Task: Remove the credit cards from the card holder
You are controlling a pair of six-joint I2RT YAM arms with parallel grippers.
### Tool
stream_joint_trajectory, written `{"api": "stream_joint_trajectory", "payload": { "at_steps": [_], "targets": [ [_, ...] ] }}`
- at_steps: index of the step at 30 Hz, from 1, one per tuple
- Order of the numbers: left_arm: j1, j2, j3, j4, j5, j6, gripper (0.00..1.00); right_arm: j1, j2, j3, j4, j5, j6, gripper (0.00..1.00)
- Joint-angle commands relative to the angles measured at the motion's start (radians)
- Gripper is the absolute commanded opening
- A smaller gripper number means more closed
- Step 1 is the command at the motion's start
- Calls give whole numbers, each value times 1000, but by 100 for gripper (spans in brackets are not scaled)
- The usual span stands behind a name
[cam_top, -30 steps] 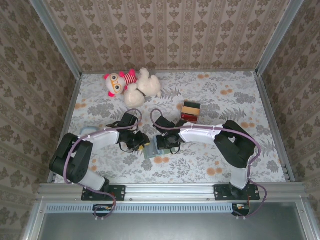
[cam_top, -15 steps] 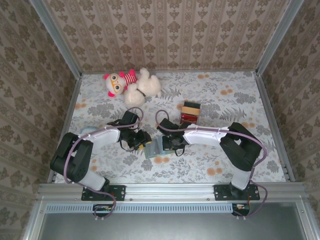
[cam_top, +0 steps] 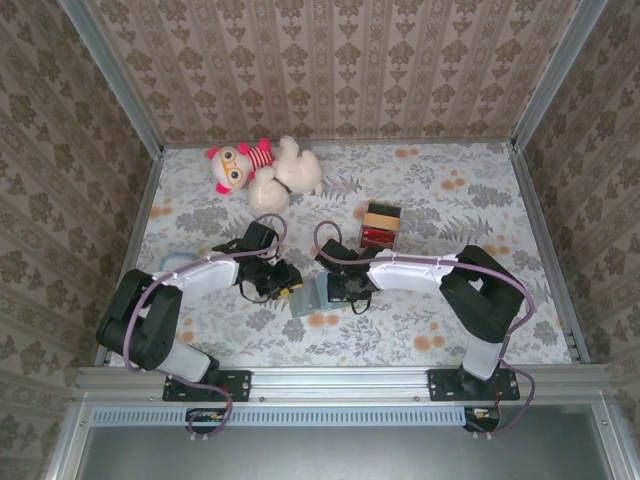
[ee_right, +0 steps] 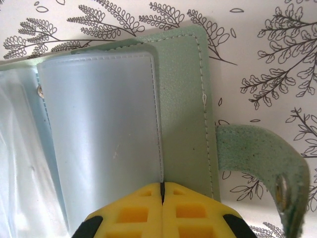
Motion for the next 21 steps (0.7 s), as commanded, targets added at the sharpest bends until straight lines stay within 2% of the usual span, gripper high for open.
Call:
{"api": "stream_joint_trajectory", "payload": {
  "at_steps": [1, 6, 12, 21],
  "targets": [
    [-9, 22, -1, -8, 9, 14, 37, -4, 4, -16, -25, 4, 15, 0],
    [-10, 48, -3, 5, 10, 13, 38, -3, 13, -13, -22, -6, 14, 0],
    [-13, 63, 10, 21, 40, 24, 29, -4, 19, -12, -15, -24, 9, 0],
    [-13, 44, 27, -9, 37, 52, 25, -5, 21, -10, -14, -28, 8, 0]
  ]
}}
